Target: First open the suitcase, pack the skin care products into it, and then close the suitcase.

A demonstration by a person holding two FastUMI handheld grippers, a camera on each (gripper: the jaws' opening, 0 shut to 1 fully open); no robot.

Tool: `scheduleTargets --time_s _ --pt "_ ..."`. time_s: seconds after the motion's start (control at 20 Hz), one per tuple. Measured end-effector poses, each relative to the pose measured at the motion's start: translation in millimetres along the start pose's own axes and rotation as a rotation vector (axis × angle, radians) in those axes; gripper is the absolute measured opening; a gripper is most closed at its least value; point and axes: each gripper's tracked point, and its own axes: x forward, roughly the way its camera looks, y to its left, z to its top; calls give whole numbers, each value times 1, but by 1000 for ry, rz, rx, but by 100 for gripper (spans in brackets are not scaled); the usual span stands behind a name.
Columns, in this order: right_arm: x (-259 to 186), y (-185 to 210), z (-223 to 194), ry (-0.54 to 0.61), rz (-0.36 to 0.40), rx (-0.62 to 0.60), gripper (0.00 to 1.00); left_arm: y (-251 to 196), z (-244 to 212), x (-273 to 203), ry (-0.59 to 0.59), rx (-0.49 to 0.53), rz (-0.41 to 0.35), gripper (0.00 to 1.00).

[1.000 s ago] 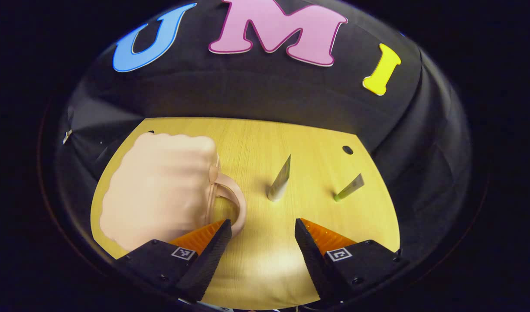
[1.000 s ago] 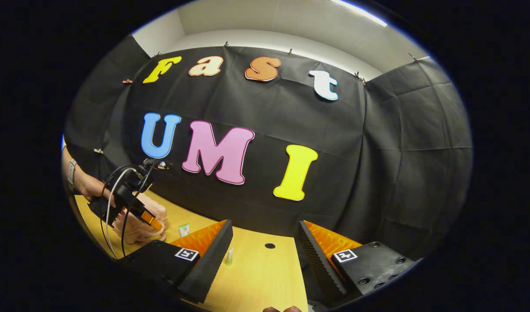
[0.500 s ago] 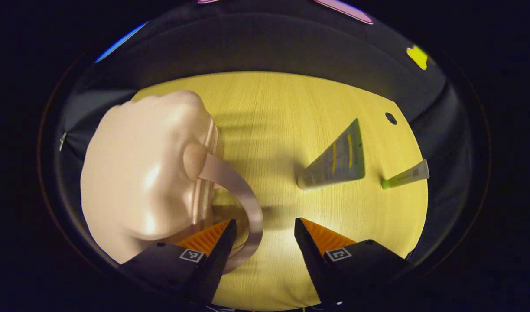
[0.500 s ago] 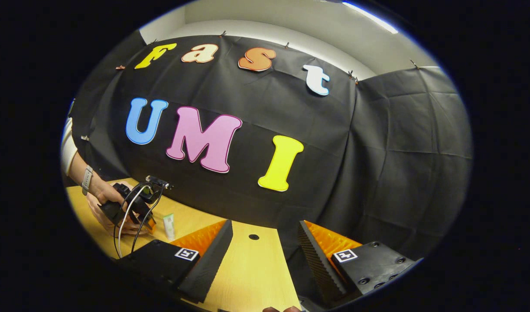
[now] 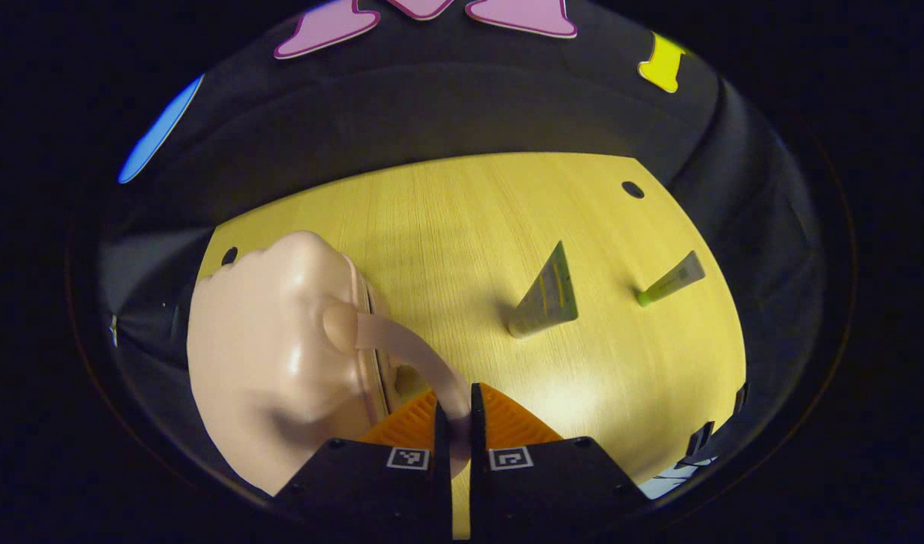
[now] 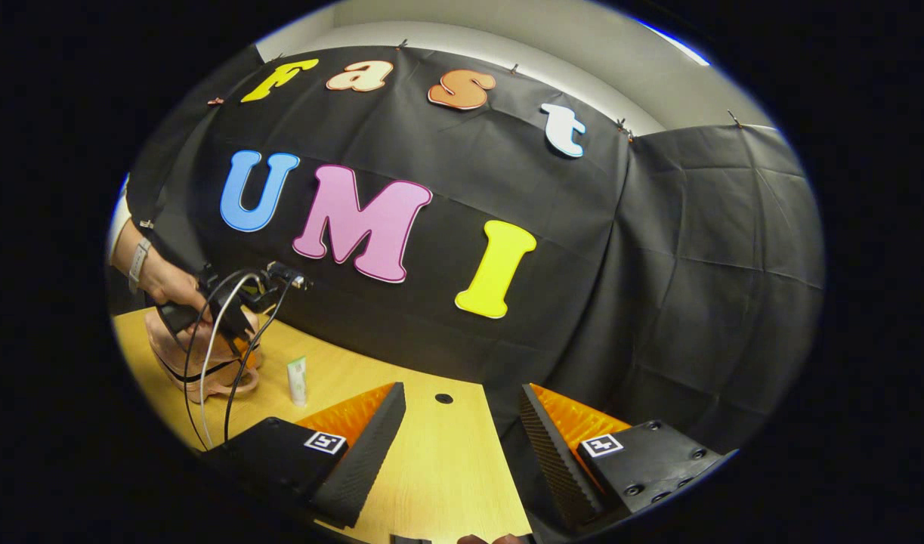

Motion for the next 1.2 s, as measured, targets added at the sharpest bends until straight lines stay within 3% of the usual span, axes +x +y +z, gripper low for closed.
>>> scheduleTargets --time_s 0.15,0.35,0.45,0.65,0.8,1.0,1.2 --pt "10 23 12 -21 55 -2 96 28 15 -58 -59 6 -51 13" --pt "25 60 21 -37 130 37 95 102 28 -136 -160 -8 -20 11" --pt "32 80 30 -51 163 38 96 153 30 -162 -205 -4 51 11" --pt "44 115 43 -68 228 14 96 275 33 -194 -243 57 366 10" --pt "47 135 47 -58 259 9 96 341 23 -180 -213 30 471 7" --pt "51 145 34 15 235 5 96 441 0 -163 -154 11 605 6" --pt "54 157 12 124 200 -10 97 525 -44 -97 -16 15 655 6"
